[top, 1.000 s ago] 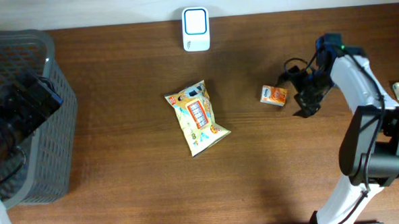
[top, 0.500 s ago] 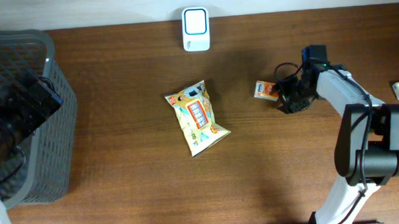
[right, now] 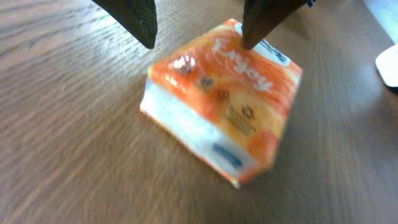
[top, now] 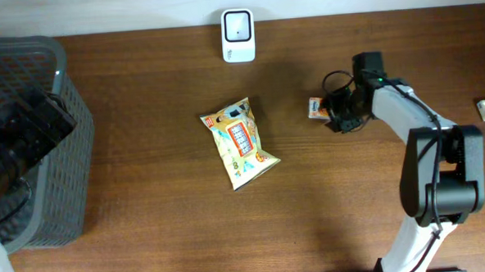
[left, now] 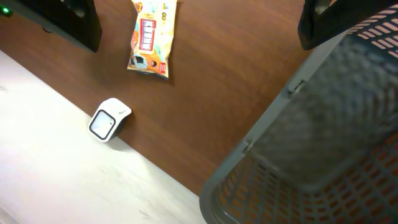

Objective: Scan the item barcode
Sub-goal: 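Reach the right gripper to the orange tissue pack and grasp it, then hold the orange tissue pack up to the white scanner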

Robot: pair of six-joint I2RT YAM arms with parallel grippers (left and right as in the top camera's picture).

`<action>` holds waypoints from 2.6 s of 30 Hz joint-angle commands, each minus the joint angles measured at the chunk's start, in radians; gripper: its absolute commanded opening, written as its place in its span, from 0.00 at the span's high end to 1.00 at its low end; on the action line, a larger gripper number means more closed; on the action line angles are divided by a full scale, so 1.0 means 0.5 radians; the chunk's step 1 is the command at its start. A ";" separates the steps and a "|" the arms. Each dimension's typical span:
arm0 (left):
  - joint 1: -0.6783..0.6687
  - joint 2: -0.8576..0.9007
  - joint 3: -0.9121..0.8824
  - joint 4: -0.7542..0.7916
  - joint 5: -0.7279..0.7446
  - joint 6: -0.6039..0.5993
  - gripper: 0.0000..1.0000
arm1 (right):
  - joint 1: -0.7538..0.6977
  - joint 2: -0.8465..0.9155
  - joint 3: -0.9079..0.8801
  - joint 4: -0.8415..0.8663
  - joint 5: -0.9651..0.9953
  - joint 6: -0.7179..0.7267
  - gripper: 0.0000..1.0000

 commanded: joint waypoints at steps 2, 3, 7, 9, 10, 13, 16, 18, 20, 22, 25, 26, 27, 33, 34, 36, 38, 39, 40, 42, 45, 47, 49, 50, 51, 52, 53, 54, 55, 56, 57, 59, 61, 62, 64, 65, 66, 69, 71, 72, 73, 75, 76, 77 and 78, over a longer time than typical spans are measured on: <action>0.008 -0.011 0.011 -0.001 -0.008 -0.016 0.01 | 0.130 0.002 -0.015 -0.035 0.369 0.200 0.56; 0.008 -0.011 0.011 -0.001 -0.008 -0.016 0.01 | 0.142 0.002 -0.014 -0.029 0.446 0.199 0.57; 0.008 -0.011 0.011 -0.001 -0.008 -0.016 0.01 | 0.137 0.002 -0.014 -0.018 0.610 0.189 0.56; 0.008 -0.011 0.011 -0.001 -0.008 -0.016 0.01 | 0.126 0.002 -0.014 0.052 0.623 0.063 0.57; 0.008 -0.011 0.011 -0.001 -0.008 -0.016 0.01 | 0.127 0.002 -0.014 0.086 0.639 0.029 0.57; 0.008 -0.011 0.011 -0.001 -0.008 -0.016 0.01 | 0.127 0.002 -0.014 0.252 0.635 -0.177 0.57; 0.008 -0.011 0.011 -0.001 -0.008 -0.016 0.01 | 0.128 0.002 -0.014 0.321 0.636 -0.290 0.57; 0.008 -0.011 0.011 -0.001 -0.008 -0.016 0.01 | 0.118 0.002 -0.014 0.327 0.635 -0.290 0.57; 0.008 -0.011 0.011 -0.001 -0.008 -0.016 0.01 | 0.101 0.002 -0.014 0.317 0.568 -0.285 0.60; 0.008 -0.011 0.011 -0.001 -0.008 -0.016 0.01 | 0.082 0.002 -0.014 0.310 0.478 -0.189 0.63; 0.008 -0.011 0.011 -0.001 -0.008 -0.016 0.01 | 0.072 0.002 -0.014 0.311 0.465 -0.114 0.62; 0.008 -0.011 0.011 -0.001 -0.008 -0.015 0.01 | 0.072 0.002 -0.014 0.311 0.478 -0.114 0.63; 0.008 -0.011 0.011 -0.001 -0.008 -0.016 0.01 | 0.072 0.002 -0.014 0.305 0.493 -0.114 0.62; 0.008 -0.011 0.011 -0.001 -0.008 -0.016 0.01 | 0.076 0.007 -0.022 0.272 0.530 -0.099 0.63; 0.008 -0.011 0.011 -0.001 -0.008 -0.016 0.01 | 0.076 0.014 -0.022 0.271 0.530 -0.099 0.63; 0.008 -0.011 0.011 -0.001 -0.008 -0.016 0.01 | 0.076 0.032 -0.022 0.270 0.536 -0.099 0.65; 0.008 -0.011 0.011 -0.001 -0.008 -0.016 0.01 | 0.076 0.059 -0.022 0.269 0.547 -0.100 0.71; 0.008 -0.011 0.011 -0.001 -0.008 -0.016 0.01 | 0.076 0.068 -0.022 0.268 0.546 -0.099 0.72; 0.008 -0.012 0.011 -0.001 -0.008 -0.016 0.01 | 0.076 0.092 -0.022 0.269 0.545 -0.099 0.73; 0.008 -0.011 0.011 -0.001 -0.008 -0.016 0.01 | 0.076 0.127 -0.022 0.287 0.551 -0.112 0.73; 0.008 -0.011 0.011 -0.001 -0.008 -0.016 0.01 | 0.076 0.132 -0.021 0.323 0.568 -0.214 0.78; 0.008 -0.011 0.011 -0.001 -0.008 -0.016 0.01 | 0.073 0.130 -0.019 0.358 0.534 -0.302 0.96; 0.008 -0.011 0.011 -0.001 -0.008 -0.016 0.01 | 0.063 0.108 0.016 0.358 0.455 -0.433 0.96; 0.008 -0.011 0.011 -0.001 -0.008 -0.016 0.01 | 0.060 0.095 0.043 0.356 0.437 -0.523 0.96; 0.008 -0.011 0.011 -0.001 -0.008 -0.016 0.01 | 0.059 0.076 0.079 0.344 0.430 -0.620 0.96; 0.008 -0.011 0.011 -0.001 -0.008 -0.016 0.01 | 0.059 0.050 0.124 0.322 0.431 -0.728 0.96; 0.008 -0.011 0.011 -0.001 -0.008 -0.016 0.01 | 0.060 0.020 0.170 0.295 0.430 -0.830 0.96; 0.008 -0.011 0.011 -0.001 -0.008 -0.016 0.01 | 0.061 -0.009 0.217 0.272 0.420 -0.926 0.96; 0.008 -0.011 0.011 -0.001 -0.008 -0.016 0.01 | 0.062 -0.033 0.260 0.263 0.384 -1.025 0.96; 0.008 -0.011 0.011 -0.001 -0.008 -0.016 0.01 | 0.062 -0.054 0.300 0.266 0.324 -1.143 0.96; 0.008 -0.011 0.011 -0.001 -0.008 -0.016 0.01 | 0.063 -0.074 0.341 0.273 0.253 -1.281 0.96; 0.008 -0.011 0.011 -0.001 -0.008 -0.016 0.01 | 0.063 -0.111 0.426 0.289 0.063 -1.595 0.96; 0.008 -0.011 0.011 -0.001 -0.008 -0.016 0.01 | 0.063 -0.140 0.478 0.307 -0.166 -1.855 0.96; 0.008 -0.011 0.011 -0.001 -0.008 -0.016 0.01 | 0.063 -0.148 0.494 0.307 -0.296 -1.968 0.96; 0.008 -0.011 0.011 -0.001 -0.008 -0.016 0.01 | 0.063 -0.147 0.507 0.308 -0.687 -2.284 0.96; 0.008 -0.011 0.011 -0.001 -0.008 -0.016 0.01 | 0.063 -0.147 0.506 0.301 -0.877 -2.402 0.96; 0.008 -0.011 0.011 -0.001 -0.008 -0.016 0.01 | 0.063 -0.147 0.506 0.281 -1.052 -2.501 0.96; 0.008 -0.012 0.011 -0.001 -0.008 -0.016 0.01 | 0.063 -0.147 0.506 0.251 -1.685 -2.751 0.96; 0.008 -0.011 0.011 -0.001 -0.008 -0.016 0.01 | 0.065 -0.147 0.506 0.253 -1.942 -2.835 0.96; 0.008 -0.011 0.011 -0.001 -0.008 -0.016 0.01 | 0.065 -0.147 0.506 0.253 -2.007 -2.847 0.96; 0.008 -0.011 0.011 -0.001 -0.008 -0.016 0.01 | 0.065 -0.147 0.506 0.249 -2.013 -2.846 0.96; 0.008 -0.011 0.011 -0.001 -0.008 -0.016 0.01 | 0.069 -0.146 0.506 0.250 -1.917 -2.801 0.96; 0.008 -0.011 0.011 -0.001 -0.008 -0.016 0.01 | 0.081 -0.147 0.506 0.255 -1.723 -2.676 0.96; 0.008 -0.011 0.011 -0.001 -0.008 -0.016 0.01 | 0.098 -0.147 0.506 0.259 -1.522 -2.559 0.96; 0.008 -0.011 0.011 -0.001 -0.008 -0.016 0.01 | 0.131 -0.147 0.506 0.256 -1.224 -2.444 0.96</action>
